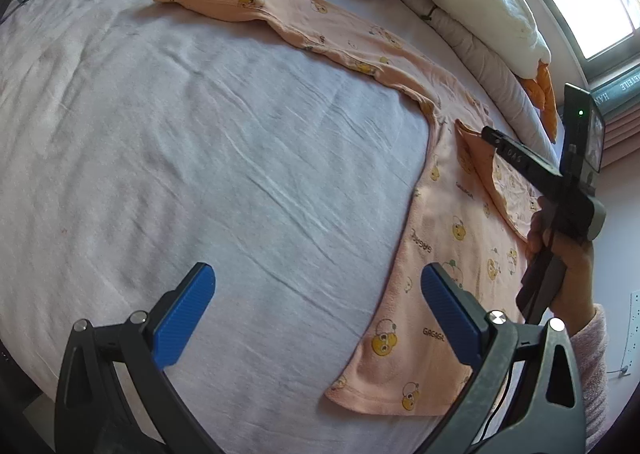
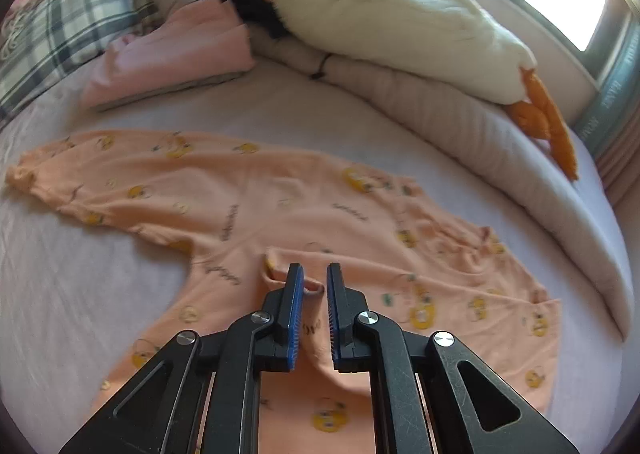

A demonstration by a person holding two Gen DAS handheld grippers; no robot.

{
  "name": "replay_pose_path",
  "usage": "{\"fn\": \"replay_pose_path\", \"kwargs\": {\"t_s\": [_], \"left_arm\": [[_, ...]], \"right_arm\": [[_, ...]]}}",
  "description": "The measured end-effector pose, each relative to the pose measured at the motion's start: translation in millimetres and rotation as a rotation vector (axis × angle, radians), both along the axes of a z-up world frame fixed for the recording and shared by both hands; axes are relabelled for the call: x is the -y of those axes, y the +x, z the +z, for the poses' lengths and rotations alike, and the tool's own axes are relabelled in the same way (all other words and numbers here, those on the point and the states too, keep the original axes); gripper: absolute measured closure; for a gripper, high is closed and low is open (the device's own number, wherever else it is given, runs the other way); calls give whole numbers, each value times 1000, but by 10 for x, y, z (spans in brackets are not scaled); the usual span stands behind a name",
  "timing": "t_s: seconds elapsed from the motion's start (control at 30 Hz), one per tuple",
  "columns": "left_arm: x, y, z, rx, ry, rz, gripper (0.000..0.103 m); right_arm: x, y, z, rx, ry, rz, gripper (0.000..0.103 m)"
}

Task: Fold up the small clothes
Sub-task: 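Fold the sleeve across the shirt body with the right gripper while the left gripper grasps the other cuff, then lay the held sleeve across the shirt body with the left gripper and release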

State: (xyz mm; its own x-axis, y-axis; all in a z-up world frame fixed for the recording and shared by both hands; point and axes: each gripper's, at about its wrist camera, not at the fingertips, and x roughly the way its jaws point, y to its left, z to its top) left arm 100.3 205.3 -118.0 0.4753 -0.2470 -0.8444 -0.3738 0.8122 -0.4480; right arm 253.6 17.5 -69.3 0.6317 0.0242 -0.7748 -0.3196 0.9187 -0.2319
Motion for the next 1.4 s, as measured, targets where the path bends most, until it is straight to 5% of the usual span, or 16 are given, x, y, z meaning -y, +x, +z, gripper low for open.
{"fn": "replay_pose_path", "kwargs": {"t_s": [0.17,0.4,0.8,1.1,1.17,1.23,1.3,1.4], "left_arm": [[-251,69,-15,30,-52,60,0],[-573,351,-6,158,-288,175,0],[-1436,877,-308,305,-502,517,0],[-1992,1106,-270,373,-556,678,3],[-2037,1133,-248,360,-524,689,14],[-2045,1177,-257,329,-483,678,46],[-2067,1205,-352,291,-489,660,91],[-2062,1147,-359,262,-432,661,93]], "right_arm": [[-274,-129,-46,-74,174,124,57],[265,-526,77,-106,515,90,45],[1145,-1032,7,-96,623,-95,45],[1291,-1157,-100,-100,613,-185,45],[1337,-1193,-122,-92,600,-200,45],[1363,-1215,-150,-96,595,-212,45],[1392,-1224,-178,-109,605,-218,45],[1431,-1263,-227,-117,603,-230,45]]}}
